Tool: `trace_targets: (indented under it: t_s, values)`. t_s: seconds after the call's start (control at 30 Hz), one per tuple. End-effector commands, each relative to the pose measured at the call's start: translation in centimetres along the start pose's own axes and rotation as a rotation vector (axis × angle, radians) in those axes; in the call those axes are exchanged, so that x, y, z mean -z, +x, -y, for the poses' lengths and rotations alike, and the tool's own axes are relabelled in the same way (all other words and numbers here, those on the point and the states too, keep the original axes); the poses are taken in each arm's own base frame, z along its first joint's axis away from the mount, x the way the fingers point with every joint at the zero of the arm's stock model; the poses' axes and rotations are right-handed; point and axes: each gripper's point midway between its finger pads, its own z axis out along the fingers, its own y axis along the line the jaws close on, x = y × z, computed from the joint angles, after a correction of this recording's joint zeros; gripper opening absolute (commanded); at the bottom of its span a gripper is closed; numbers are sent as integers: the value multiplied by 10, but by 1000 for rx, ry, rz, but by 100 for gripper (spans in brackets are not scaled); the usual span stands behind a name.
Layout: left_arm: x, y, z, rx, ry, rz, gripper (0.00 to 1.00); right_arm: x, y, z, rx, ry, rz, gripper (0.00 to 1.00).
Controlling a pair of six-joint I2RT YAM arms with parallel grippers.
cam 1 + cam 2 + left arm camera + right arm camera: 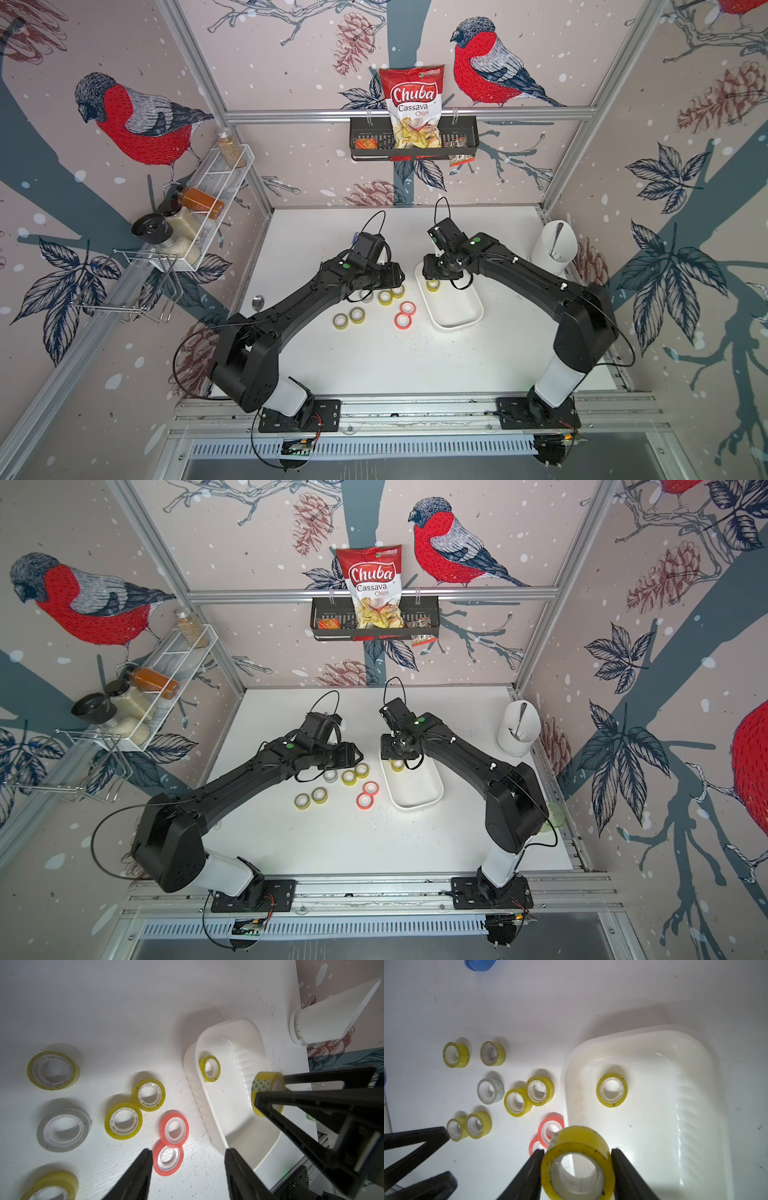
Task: Put the transparent tape into the storage box
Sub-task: Place the tape in the storage box.
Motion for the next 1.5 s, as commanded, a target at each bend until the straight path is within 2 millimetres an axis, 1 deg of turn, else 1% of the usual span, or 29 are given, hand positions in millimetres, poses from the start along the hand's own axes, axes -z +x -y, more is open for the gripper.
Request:
trace_targets:
  t_s: [0.0, 0.07, 0.17, 0.33, 0.47, 0.7, 0.97, 1.2, 1.47]
  values:
    - [-10, -6, 17, -20, 42, 9, 59, 2, 0, 19, -15, 8, 11, 55]
    - [-16, -7, 26, -33, 51, 2, 59, 0, 1, 33, -38, 21, 8, 55]
    - [-26, -8, 35, -47, 60, -11, 59, -7, 3, 50, -62, 35, 0, 55]
    - [-39, -7, 47, -63, 72, -31, 59, -23, 3, 65, -74, 53, -19, 55]
    - [-43, -6, 51, -64, 78, -34, 59, -38, -1, 70, -63, 79, -31, 55]
    - [-41, -4, 49, -63, 73, -33, 59, -65, -6, 78, -36, 152, -52, 55]
    - [-41, 0, 45, -63, 61, -41, 59, -80, -13, 81, -41, 188, -58, 55]
    - [-41, 1, 45, -68, 59, -43, 59, -93, -12, 84, -50, 211, -72, 55]
    - [-40, 3, 43, -74, 55, -45, 58, -102, -11, 87, -57, 226, -79, 56]
